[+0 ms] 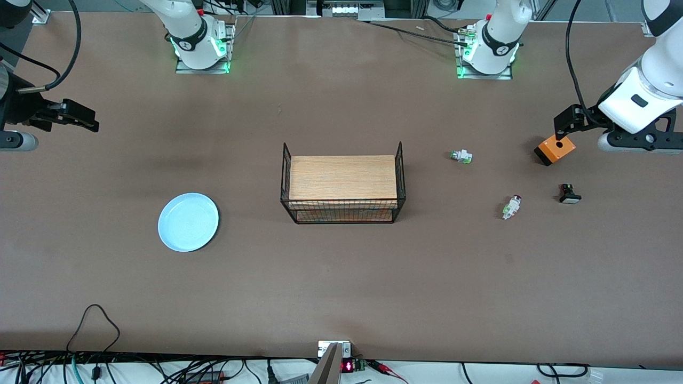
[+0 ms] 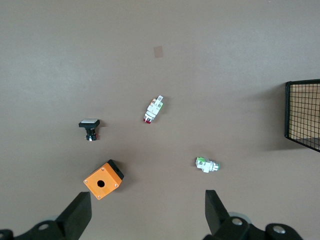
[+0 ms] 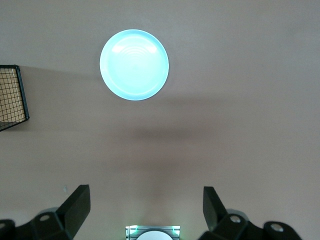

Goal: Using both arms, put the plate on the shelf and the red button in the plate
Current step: 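Move the right gripper down toward the light-blue plate's rim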

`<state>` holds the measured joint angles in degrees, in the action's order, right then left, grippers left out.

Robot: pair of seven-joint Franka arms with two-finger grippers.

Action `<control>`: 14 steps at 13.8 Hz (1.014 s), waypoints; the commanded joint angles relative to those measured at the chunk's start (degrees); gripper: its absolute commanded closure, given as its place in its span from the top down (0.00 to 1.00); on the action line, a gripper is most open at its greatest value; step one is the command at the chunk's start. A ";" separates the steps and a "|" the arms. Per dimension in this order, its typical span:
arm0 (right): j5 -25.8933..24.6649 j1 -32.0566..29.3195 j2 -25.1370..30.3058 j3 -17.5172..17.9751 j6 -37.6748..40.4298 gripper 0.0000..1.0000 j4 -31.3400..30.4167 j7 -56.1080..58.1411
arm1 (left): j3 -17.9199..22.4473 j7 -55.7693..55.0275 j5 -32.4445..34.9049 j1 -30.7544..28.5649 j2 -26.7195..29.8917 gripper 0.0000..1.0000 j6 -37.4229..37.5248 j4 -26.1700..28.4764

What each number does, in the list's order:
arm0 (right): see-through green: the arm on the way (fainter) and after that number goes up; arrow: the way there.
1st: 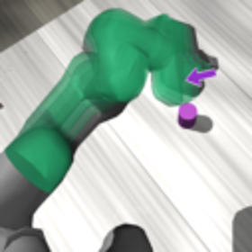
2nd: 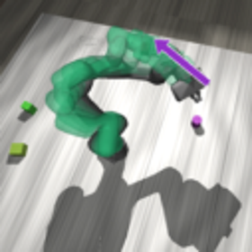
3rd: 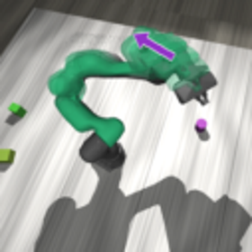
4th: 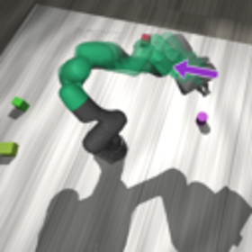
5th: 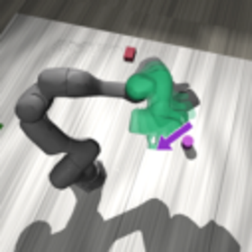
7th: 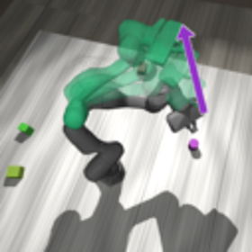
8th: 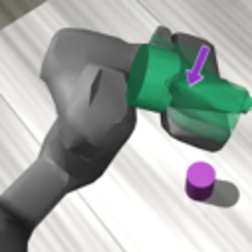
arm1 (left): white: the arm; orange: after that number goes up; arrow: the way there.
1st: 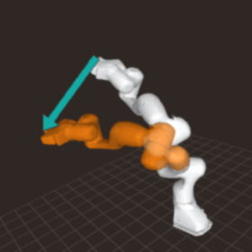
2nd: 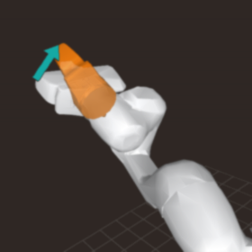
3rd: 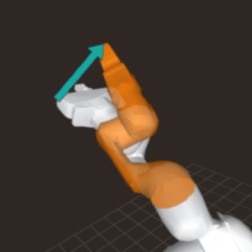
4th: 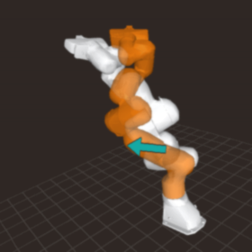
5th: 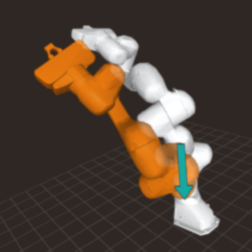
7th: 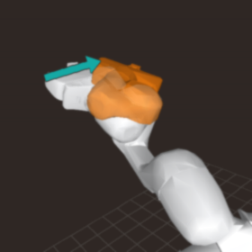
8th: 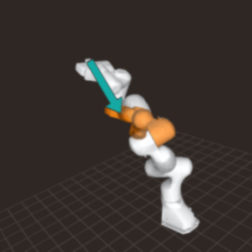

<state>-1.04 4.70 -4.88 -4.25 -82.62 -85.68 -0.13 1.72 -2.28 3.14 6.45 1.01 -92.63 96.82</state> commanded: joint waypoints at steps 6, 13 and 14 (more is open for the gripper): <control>-0.72 -0.13 -0.92 0.21 0.53 1.00 1.92 0.84 | 0.13 1.48 -0.76 -0.21 -0.21 1.00 1.31 -1.28; 10.44 -9.62 -7.77 -0.93 -0.17 1.00 3.23 1.10 | 0.13 1.48 -0.76 -0.21 -0.21 1.00 1.31 -1.28; 10.27 -9.54 -8.47 -1.02 -0.17 1.00 3.50 1.10 | 0.13 1.48 -0.76 -0.21 -0.21 1.00 1.31 -1.28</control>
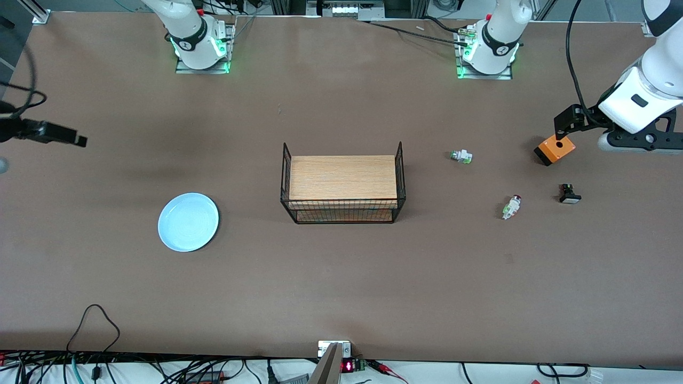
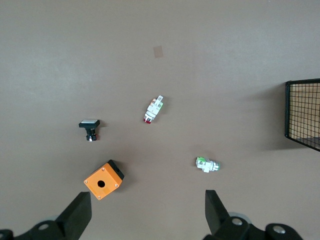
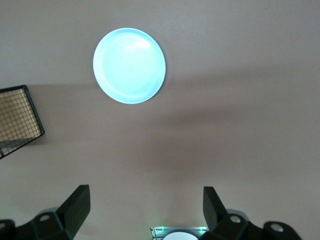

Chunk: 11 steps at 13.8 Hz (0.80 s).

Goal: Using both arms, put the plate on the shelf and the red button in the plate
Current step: 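Move the right gripper down toward the light-blue plate's rim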

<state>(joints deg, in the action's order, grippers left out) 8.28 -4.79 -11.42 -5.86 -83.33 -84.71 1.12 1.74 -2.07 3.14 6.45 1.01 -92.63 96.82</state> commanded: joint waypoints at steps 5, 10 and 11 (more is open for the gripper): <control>0.69 1.61 -5.61 1.03 -1.21 1.00 2.88 -0.85 | 0.11 1.28 -0.76 -0.21 -0.22 1.00 1.31 -1.28; -2.04 3.03 -14.23 1.03 -9.30 1.00 2.88 -1.03 | 0.11 1.28 -0.76 -0.21 -0.22 1.00 1.31 -1.28; -1.78 3.12 -15.46 1.03 -10.53 1.00 2.88 -1.03 | 0.11 1.28 -0.76 -0.21 -0.22 1.00 1.31 -1.28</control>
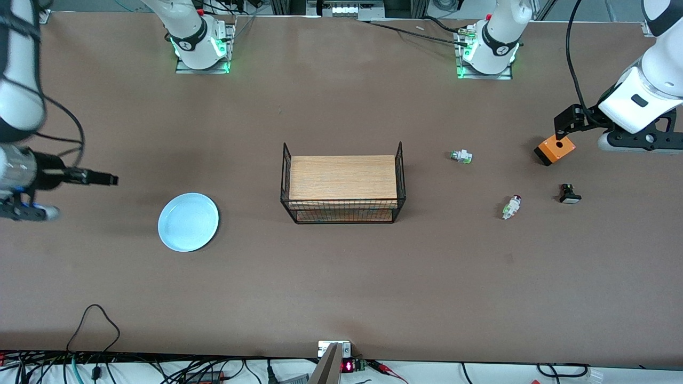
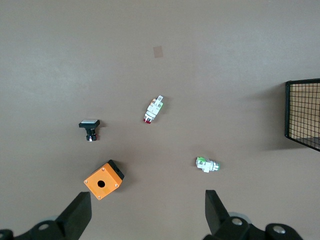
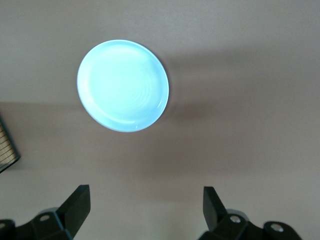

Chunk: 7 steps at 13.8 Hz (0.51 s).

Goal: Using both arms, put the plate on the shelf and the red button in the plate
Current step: 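Move the right gripper down toward the light-blue plate's rim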

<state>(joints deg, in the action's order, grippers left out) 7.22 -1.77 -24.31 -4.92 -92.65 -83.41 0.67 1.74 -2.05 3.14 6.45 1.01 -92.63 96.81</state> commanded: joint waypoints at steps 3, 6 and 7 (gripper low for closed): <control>-0.37 -0.52 -6.96 0.00 -5.50 1.00 1.67 -0.24 | 0.10 1.26 -0.76 -0.20 -0.22 1.00 1.31 -1.27; -0.28 -0.70 -10.40 -0.01 -9.99 1.00 1.58 0.64 | 0.10 1.26 -0.76 -0.20 -0.22 1.00 1.31 -1.27; -0.19 -0.61 -11.54 0.08 -11.40 1.00 1.58 0.91 | 0.10 1.26 -0.76 -0.20 -0.22 1.00 1.31 -1.27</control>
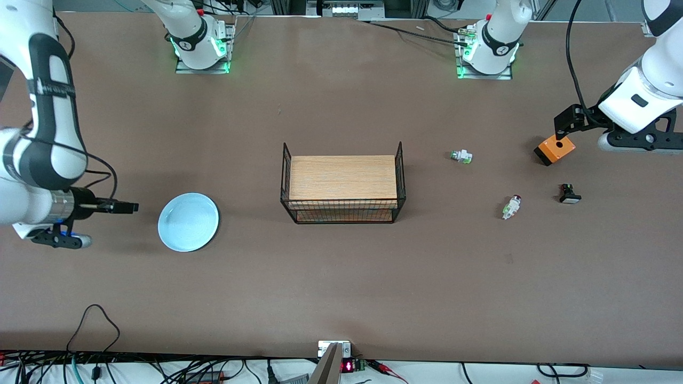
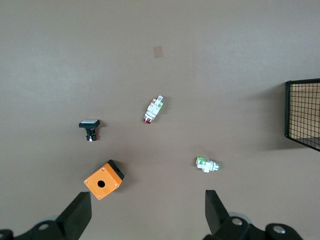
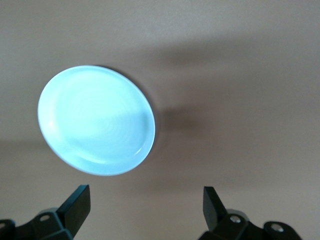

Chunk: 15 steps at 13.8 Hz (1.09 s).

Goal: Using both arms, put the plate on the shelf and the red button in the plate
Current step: 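Grasp the light-blue plate's rim with the right gripper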

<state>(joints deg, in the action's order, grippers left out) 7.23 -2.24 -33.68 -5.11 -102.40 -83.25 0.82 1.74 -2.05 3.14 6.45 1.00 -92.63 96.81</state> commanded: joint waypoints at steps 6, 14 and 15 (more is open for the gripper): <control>-0.20 0.48 -8.33 0.72 -10.53 1.00 1.34 0.94 | 0.11 1.26 -0.76 -0.21 -0.21 1.00 1.31 -1.27; -0.28 1.89 -12.20 0.81 -16.78 0.98 0.99 0.85 | 0.11 1.26 -0.76 -0.21 -0.21 1.00 1.31 -1.27; -0.37 1.89 -12.46 0.81 -16.87 0.95 0.90 0.94 | 0.11 1.26 -0.76 -0.21 -0.21 1.00 1.31 -1.27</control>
<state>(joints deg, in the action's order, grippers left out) 7.23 -0.29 -45.65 -4.49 -118.97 -83.10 1.05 1.74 -2.04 3.14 6.45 1.01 -92.62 96.81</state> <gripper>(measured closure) 0.022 0.000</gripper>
